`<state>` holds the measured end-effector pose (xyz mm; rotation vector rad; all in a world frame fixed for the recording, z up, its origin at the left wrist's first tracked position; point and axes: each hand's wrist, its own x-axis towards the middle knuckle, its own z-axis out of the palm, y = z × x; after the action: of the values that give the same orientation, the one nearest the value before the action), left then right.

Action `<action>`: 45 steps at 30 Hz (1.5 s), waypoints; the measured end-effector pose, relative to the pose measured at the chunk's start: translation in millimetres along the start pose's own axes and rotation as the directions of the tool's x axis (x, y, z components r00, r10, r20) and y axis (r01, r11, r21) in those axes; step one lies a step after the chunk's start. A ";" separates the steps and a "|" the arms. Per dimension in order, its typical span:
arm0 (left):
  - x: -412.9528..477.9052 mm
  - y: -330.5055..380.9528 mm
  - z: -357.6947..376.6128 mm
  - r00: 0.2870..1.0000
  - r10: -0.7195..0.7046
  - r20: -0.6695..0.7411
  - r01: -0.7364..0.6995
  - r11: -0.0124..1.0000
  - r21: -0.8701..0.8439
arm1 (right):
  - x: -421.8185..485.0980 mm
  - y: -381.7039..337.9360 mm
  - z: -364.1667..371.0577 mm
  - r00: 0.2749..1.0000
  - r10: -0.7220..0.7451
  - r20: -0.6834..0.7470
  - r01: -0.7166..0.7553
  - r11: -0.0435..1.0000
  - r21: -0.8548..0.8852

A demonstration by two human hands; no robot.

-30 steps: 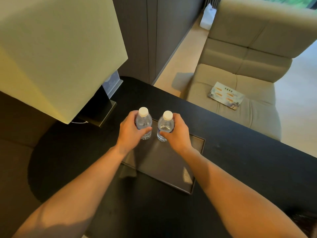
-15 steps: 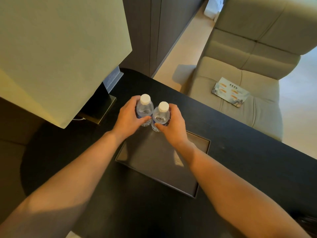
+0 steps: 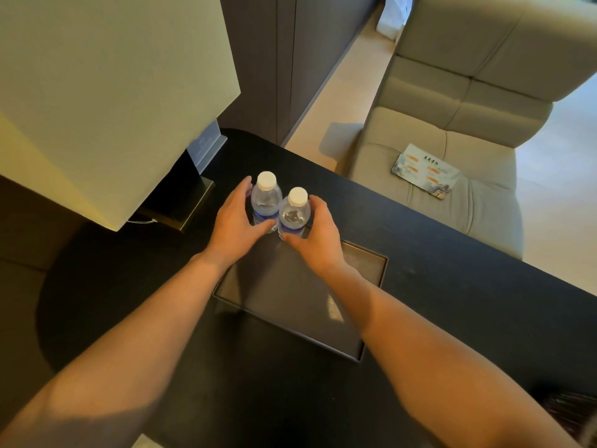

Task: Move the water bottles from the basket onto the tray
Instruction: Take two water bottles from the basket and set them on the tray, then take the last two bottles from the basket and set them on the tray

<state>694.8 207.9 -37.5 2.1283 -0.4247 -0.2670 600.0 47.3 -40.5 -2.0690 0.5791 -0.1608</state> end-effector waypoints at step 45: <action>-458.0 288.6 388.6 0.728 -0.037 0.684 -0.211 0.938 0.275 | -495.3 332.5 -407.9 0.813 0.425 -0.397 -0.551 0.784 -0.288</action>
<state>83.1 -53.6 0.5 2.2738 -1.0680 -1.0091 -84.8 -183.6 -39.9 -2.1998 1.4399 -0.0630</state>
